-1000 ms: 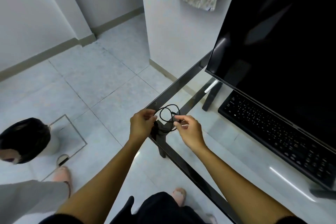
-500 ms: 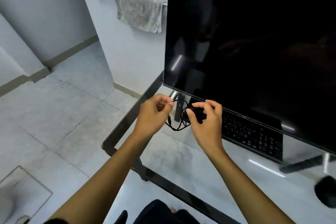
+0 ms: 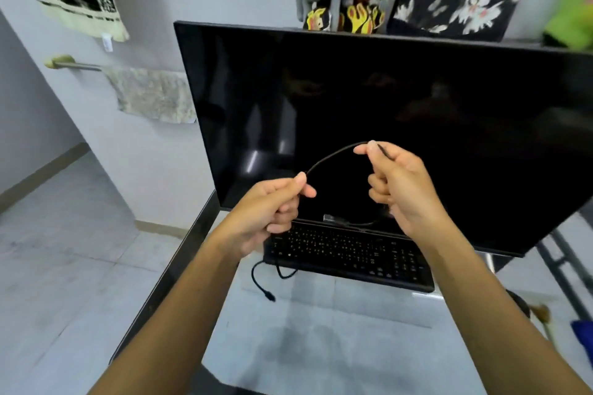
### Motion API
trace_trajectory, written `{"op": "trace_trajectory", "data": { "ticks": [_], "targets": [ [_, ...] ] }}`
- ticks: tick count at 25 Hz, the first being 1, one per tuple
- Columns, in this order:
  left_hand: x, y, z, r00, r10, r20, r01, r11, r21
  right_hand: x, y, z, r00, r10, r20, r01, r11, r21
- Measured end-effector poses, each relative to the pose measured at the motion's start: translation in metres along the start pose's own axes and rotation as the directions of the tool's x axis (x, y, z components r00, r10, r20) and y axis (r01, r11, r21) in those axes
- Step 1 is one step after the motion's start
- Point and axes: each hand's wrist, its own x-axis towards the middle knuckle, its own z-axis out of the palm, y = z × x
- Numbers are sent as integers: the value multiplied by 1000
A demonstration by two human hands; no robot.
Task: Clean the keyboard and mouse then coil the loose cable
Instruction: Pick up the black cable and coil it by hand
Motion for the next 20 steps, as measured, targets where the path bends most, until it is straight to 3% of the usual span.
{"op": "trace_trajectory", "data": {
  "ticks": [4,7,9,11,13,16,20],
  "targets": [
    [13,1,0,999,39,-11,-40,989,-145,18,-21,-37,977,17,-214,23,983,181],
    [27,11,10,992,120,-47,-127,971,-201,16,-29,-43,983,87,-164,-18,925,380],
    [37,18,19,985,160,-65,-164,985,-58,13,-37,-37,991,111,-71,-56,845,531],
    [39,23,31,973,207,-100,-183,960,214,8,-47,-28,995,96,21,-89,783,616],
    [32,32,49,950,295,-101,-229,880,415,3,-60,-17,994,50,101,-102,773,626],
    [20,51,70,915,399,-53,-352,856,377,5,-75,0,986,-18,169,-78,834,547],
    [12,76,77,883,469,-35,-421,821,386,18,-87,4,994,-109,16,100,957,273]
  ]
}}
